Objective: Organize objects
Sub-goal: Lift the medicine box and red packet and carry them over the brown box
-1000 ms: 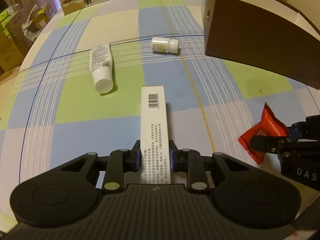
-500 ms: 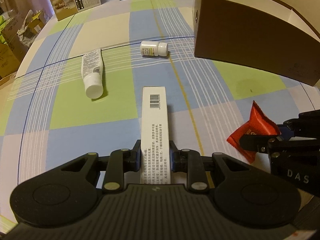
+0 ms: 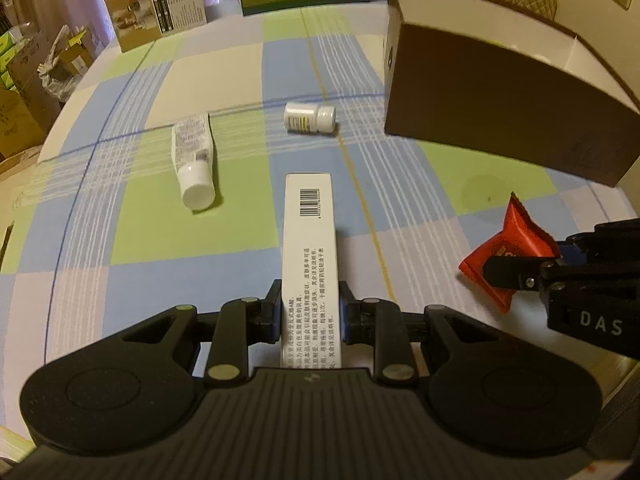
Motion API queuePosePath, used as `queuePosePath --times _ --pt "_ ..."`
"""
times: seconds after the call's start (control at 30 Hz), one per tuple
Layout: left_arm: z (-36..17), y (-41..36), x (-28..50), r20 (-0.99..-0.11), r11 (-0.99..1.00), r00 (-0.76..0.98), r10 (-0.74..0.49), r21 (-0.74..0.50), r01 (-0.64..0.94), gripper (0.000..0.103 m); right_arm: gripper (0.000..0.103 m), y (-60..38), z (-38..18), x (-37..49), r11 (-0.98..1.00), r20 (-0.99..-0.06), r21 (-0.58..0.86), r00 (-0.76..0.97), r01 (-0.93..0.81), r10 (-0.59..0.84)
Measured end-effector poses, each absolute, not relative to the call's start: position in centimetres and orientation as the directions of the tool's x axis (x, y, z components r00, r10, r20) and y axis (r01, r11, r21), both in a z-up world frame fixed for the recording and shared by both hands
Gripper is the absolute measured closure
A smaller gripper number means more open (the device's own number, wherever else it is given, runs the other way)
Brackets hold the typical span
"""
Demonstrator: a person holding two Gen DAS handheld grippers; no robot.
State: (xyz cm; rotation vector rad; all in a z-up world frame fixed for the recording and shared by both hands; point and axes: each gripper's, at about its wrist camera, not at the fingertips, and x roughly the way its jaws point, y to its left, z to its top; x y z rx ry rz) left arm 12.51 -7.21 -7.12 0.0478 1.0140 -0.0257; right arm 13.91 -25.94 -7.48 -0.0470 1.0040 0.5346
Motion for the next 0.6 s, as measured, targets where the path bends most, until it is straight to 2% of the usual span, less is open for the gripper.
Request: queuePosePath --times 0.37,0.6 --pt "-3.3 -7.7 13.5 -0.811 0.999 0.585 -0.009 0.015 0.037 0.081 0.087 -27.5 -4.1 13.9 0.882 -0.749 0.204 0.512 -0.425 0.421" --pt "0.2 -10.4 15.8 -0.766 0.995 0.641 -0.045 0.021 0.095 0.081 0.088 -29.8 0.6 15.1 0.918 -0.658 0.18 0.651 -0.353 0.379"
